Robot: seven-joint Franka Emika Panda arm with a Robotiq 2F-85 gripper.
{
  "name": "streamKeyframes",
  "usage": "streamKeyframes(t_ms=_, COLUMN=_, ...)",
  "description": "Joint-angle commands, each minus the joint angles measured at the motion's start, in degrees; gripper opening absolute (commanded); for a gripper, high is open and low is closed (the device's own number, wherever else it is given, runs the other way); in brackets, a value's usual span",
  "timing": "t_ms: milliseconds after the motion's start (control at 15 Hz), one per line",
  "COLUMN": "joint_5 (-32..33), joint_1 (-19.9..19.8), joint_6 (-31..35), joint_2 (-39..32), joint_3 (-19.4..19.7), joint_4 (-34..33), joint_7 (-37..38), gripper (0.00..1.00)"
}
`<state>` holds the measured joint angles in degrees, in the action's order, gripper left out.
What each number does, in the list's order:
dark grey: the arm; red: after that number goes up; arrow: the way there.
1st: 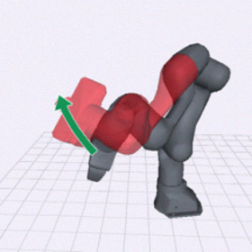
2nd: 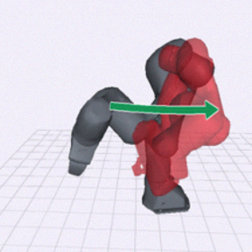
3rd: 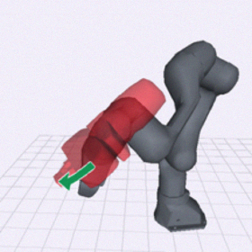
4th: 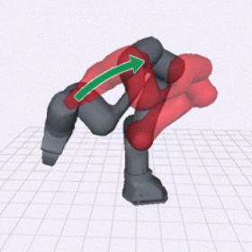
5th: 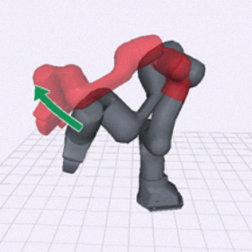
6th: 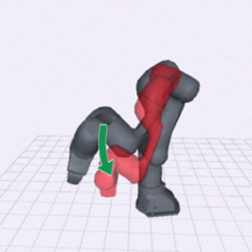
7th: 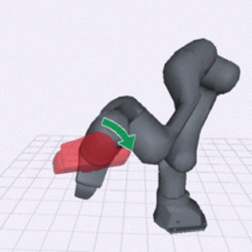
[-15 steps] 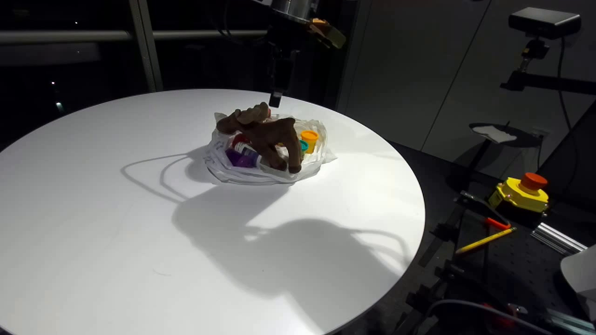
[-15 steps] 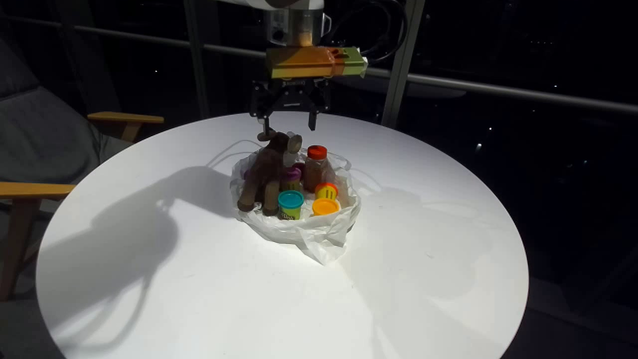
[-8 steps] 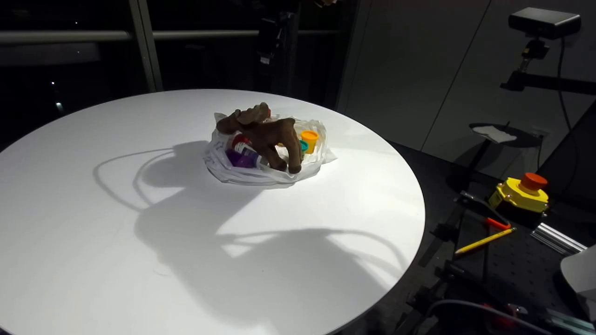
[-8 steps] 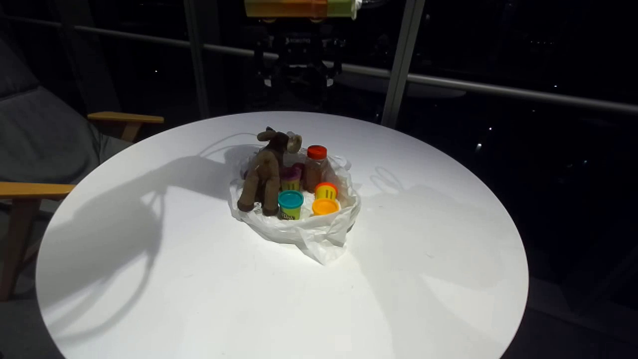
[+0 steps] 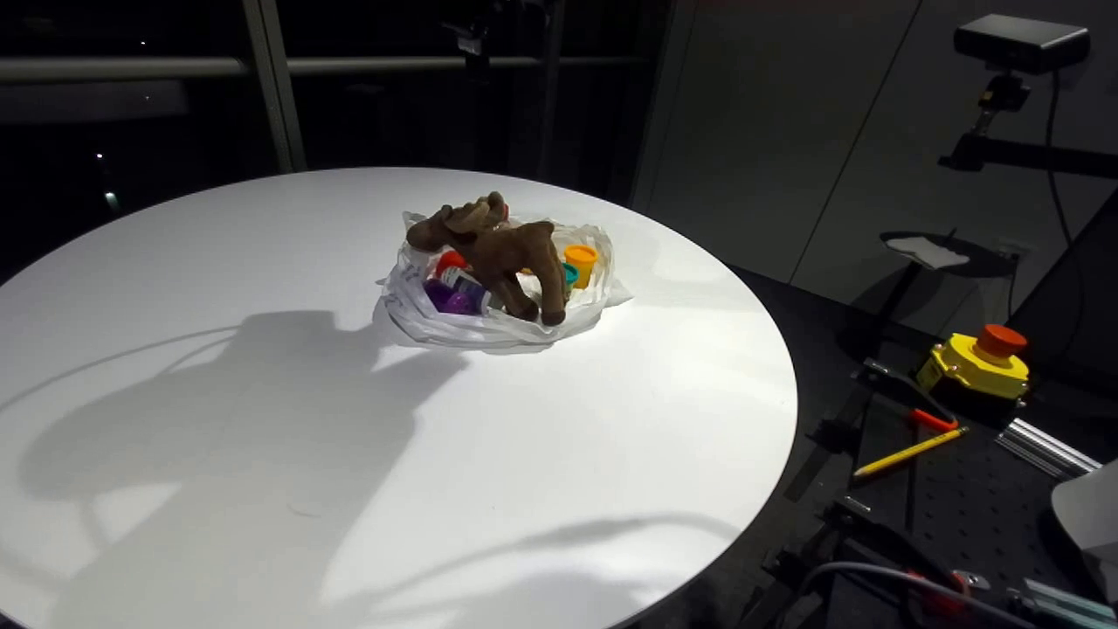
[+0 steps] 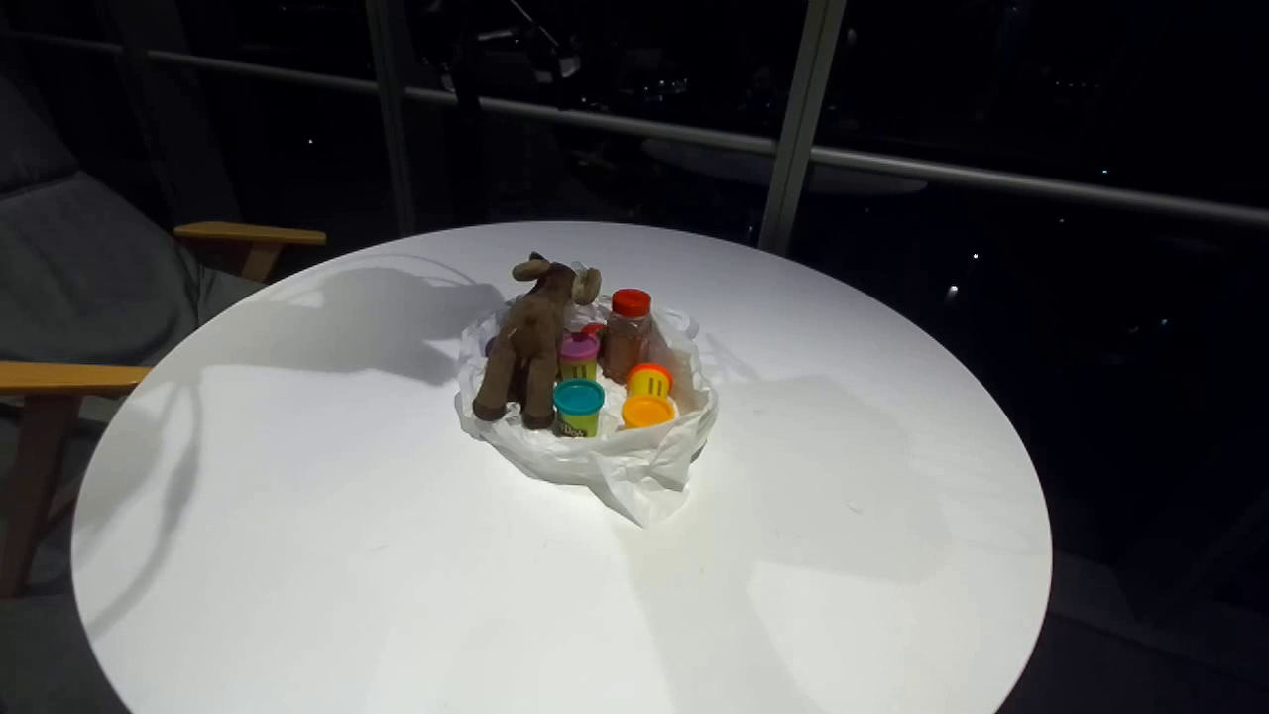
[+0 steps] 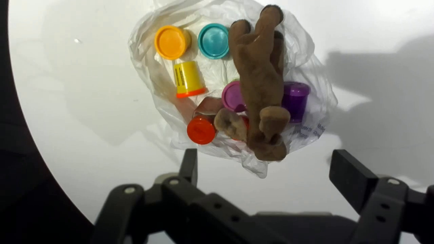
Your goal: Put the objects on the table in the plastic bag
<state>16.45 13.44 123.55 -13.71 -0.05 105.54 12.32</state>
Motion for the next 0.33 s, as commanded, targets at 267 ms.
streamKeyframes(t_ms=267, joint_5=1.5, joint_1=-0.6, joint_6=-2.9, joint_2=3.2, joint_3=-3.3, joint_4=3.6, joint_7=3.8, gripper=1.0)
